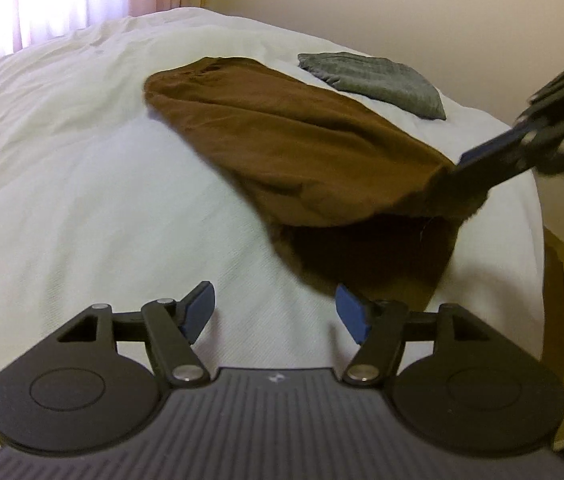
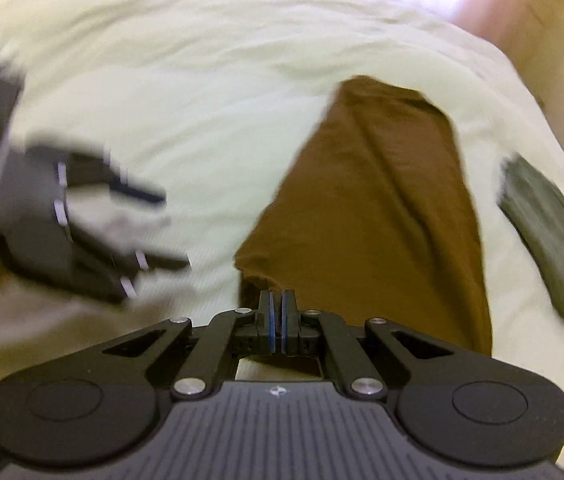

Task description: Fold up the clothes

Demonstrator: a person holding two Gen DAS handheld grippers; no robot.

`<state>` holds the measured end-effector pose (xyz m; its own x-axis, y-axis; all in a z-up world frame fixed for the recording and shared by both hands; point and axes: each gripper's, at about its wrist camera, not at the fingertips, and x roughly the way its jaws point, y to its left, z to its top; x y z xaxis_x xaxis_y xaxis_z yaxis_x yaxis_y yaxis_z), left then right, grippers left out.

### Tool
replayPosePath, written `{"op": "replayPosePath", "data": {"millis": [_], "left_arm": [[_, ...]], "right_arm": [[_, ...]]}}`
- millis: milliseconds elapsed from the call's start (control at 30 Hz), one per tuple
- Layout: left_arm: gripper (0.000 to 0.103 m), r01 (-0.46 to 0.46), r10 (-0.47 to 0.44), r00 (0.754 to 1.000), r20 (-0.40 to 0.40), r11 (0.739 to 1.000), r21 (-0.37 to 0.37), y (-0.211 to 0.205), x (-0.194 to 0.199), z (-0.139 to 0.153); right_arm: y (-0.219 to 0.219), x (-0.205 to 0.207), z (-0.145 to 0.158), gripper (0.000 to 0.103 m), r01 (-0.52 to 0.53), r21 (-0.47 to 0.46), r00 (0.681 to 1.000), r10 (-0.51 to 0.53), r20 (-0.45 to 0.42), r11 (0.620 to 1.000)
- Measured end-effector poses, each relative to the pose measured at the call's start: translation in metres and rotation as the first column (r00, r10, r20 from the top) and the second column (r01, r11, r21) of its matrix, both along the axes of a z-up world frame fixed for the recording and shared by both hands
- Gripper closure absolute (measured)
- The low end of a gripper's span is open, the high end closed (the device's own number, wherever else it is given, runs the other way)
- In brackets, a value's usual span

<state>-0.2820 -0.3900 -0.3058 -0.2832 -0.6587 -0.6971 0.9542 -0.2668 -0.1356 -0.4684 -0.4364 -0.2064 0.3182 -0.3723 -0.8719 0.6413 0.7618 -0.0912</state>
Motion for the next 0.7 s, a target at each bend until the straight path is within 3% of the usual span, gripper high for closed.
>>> {"op": "replayPosePath", "data": {"millis": [100,267,400,500,533,700], "left_arm": [[0.040,-0.026,0.026,0.999,-0.020,1.000,0.002,-0.021,-0.015,-0.011],[0.041,-0.109,0.108,0.994,-0.012,0.994,-0.013,-0.054,-0.029,-0.025],[0.054,-0.204,0.204,0.979,0.007,0.979,-0.024,-0.064,-0.015,-0.024],[0.050,-0.305,0.305,0.952,0.000,0.952,-0.015,-0.058,0.010,-0.019],[0.043,-0.329,0.329,0.944,-0.013,0.944,-0.004,-0.055,0.018,-0.019],[0.040,-0.360,0.360,0.932,-0.041,0.933,0.022,-0.042,0.038,-0.021]], "right_arm": [[-0.017,-0.017,0.010,0.102,0.100,0.039,0.993,-0.102,0.054,0.994],[-0.025,-0.038,0.013,0.102,0.106,0.081,0.992,-0.111,0.067,0.991],[-0.035,-0.049,0.002,0.102,0.116,0.132,0.990,-0.126,0.069,0.984],[-0.039,-0.052,-0.008,0.102,0.116,0.163,0.989,-0.128,0.069,0.980],[-0.040,-0.051,-0.010,0.102,0.105,0.169,0.990,-0.119,0.072,0.980],[-0.038,-0.036,-0.025,0.101,-0.009,0.205,0.996,-0.010,0.092,0.979]]}}
